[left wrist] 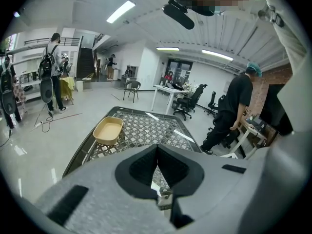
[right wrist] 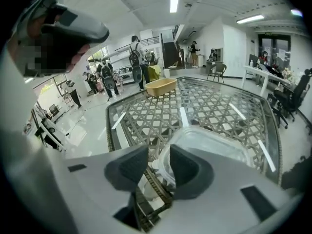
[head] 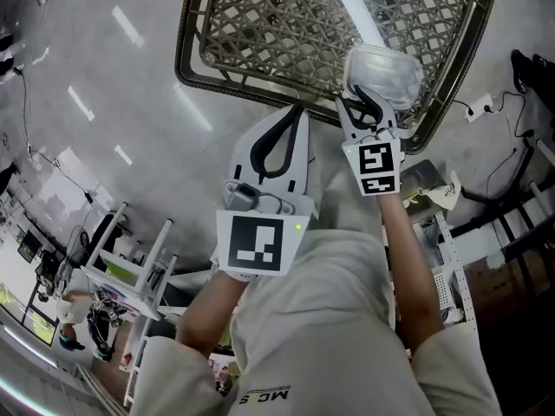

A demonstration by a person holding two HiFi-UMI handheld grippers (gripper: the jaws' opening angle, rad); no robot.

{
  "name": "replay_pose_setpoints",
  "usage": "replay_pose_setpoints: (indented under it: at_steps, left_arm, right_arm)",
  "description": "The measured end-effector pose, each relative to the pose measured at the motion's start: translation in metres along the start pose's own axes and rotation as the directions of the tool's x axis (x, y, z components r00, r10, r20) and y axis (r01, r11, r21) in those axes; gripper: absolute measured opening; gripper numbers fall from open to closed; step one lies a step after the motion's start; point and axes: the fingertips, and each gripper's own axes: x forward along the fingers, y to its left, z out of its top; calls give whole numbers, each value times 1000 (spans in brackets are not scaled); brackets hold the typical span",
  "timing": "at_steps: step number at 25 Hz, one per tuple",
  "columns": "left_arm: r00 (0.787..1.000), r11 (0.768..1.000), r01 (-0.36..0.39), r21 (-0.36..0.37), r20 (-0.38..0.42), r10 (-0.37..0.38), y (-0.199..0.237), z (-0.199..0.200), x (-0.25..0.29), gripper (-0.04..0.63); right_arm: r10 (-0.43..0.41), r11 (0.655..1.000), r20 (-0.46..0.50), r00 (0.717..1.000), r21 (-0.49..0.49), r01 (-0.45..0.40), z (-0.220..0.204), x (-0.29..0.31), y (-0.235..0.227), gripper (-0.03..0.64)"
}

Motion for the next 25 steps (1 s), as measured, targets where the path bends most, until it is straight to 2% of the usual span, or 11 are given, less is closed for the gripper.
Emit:
replay_pose_setpoints:
  at_steps: [12,19,25]
  left_arm:
    - [1000,1000,16,-19,-25,-16,5,-7,4,25]
    - [1000,1000,24,-19,-18,-25,6,-4,4,25]
    - [1000,1000,22,-14,-14,-22,8,-1,2,25]
  right_arm:
    - [-37,993,-91,995,-117,26,-22,21,1,189]
    - [-78,992,-90,993,-107,68,-22,22,-3,162]
    - [-74,994,-116,991,-91,63,-22,22,-2,130]
